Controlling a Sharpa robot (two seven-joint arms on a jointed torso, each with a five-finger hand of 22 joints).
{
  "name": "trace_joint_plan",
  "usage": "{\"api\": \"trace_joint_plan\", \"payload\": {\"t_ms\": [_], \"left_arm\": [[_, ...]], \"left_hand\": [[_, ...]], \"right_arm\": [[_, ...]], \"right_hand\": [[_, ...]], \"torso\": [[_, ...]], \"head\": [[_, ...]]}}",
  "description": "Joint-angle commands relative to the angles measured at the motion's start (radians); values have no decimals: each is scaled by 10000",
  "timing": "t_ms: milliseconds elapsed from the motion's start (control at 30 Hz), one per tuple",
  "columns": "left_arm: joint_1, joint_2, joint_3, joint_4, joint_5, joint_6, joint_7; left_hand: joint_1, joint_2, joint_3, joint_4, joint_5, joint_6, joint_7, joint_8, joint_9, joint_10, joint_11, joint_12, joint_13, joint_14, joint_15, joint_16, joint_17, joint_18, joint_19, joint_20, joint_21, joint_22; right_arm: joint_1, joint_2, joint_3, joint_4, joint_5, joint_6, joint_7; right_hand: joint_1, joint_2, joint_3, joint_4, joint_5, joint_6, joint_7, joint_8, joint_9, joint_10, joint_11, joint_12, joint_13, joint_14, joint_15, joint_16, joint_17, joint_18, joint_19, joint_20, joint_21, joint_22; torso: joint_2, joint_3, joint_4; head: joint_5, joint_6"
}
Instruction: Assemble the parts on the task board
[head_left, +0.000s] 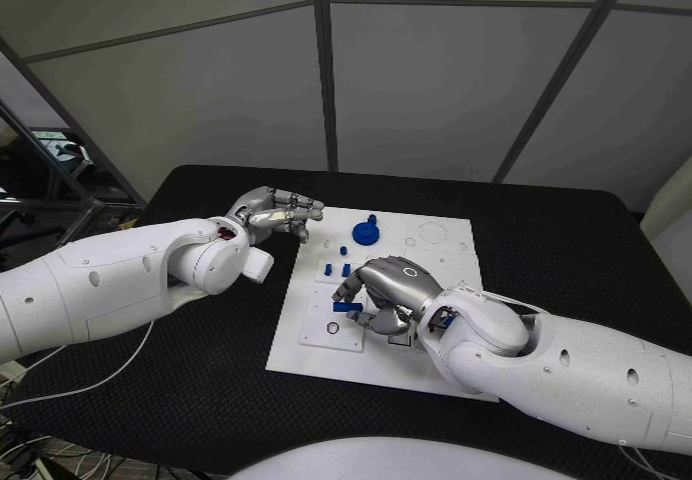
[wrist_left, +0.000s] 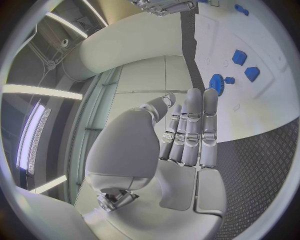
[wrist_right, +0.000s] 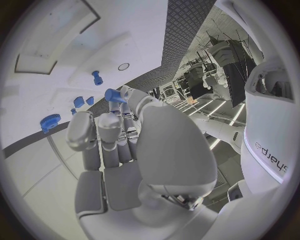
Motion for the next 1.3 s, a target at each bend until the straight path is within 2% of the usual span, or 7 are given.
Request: {"api": "trace_joint_plan", "payload": {"t_ms": [33,200,333,700,933,1100,1300], "left_arm": [[-27,-88,7,131,-199,415,-197],[-88,-294,6,338,-516,564,-355],[-178,-567,5,619,-1111,744,-729],[-605,-1276,1,1551,-2788,1358,-1862],[-739,-1405,0,1965,-3310,1338,-2251],[-815,-1388,0,2199,-3463,1211,-2537],[-862,-1341,0,2369,-3513,1086,-2699]], "left_hand": [[-121,6,-107,19,19,-10,-41,42,12,9,-25,73,8,50,11,55,-24,70,81,31,-65,-29],[-199,-58,-297,62,14,-36,-65,64,9,55,-49,161,31,69,7,105,-63,70,133,34,-146,-112],[-286,-105,-740,134,9,117,-141,304,68,209,-137,501,167,104,-35,226,-106,81,249,10,-318,-288],[-377,-239,-1594,261,9,-197,-125,454,47,-160,-96,838,320,70,-1,355,-192,58,438,40,-643,-608],[-326,-161,-2140,358,17,-210,-175,702,84,-217,-140,1253,493,58,-24,435,-272,64,583,36,-840,-809],[-328,-86,-2537,485,21,-327,-148,901,107,-416,-123,1563,630,71,-15,492,-328,55,691,33,-961,-937],[-210,18,-2938,595,36,-695,-37,957,46,-881,-20,1697,660,45,60,528,-406,48,777,84,-1094,-1070]], "right_arm": [[15,-33,8,25,44,-181,16],[16,-123,8,10,55,-205,-20],[16,-207,10,27,59,-291,-62],[16,-398,15,173,117,-659,-116],[15,-488,18,230,124,-829,-218],[15,-511,20,290,125,-898,-262],[15,-541,22,391,126,-1021,-272]], "right_hand": [[-58,11,49,11,56,94,9,56,13,507,-446,38,-16,52,-13,51,9,-140,45,12,62,7],[-66,2,50,7,61,96,9,56,12,512,-446,27,-17,53,-12,48,0,-140,46,12,64,8],[-68,0,51,6,62,96,9,56,12,514,-446,24,-17,56,-12,57,21,-145,60,12,76,25],[-104,-38,75,-22,72,24,22,10,-10,582,-444,-33,-13,79,-13,95,82,-169,148,11,153,124],[-111,-45,86,-30,71,4,26,-2,-15,593,-441,-56,-15,84,-11,104,97,-171,154,12,158,129],[-127,-52,93,-30,75,3,29,-4,-16,595,-436,-83,-18,89,-9,114,114,-177,177,13,179,155],[-144,-54,103,-30,84,11,29,-1,-14,594,-433,-114,-22,95,-6,126,135,-180,188,14,187,166]], "torso": [[4,3,1],[2,-2,11],[10,8,10],[-2,3,27],[15,2,-21],[7,-4,16],[11,-3,10]], "head": [[-2,18],[-18,16],[-31,16],[-69,-9],[-46,43],[-80,38],[-73,23]]}}
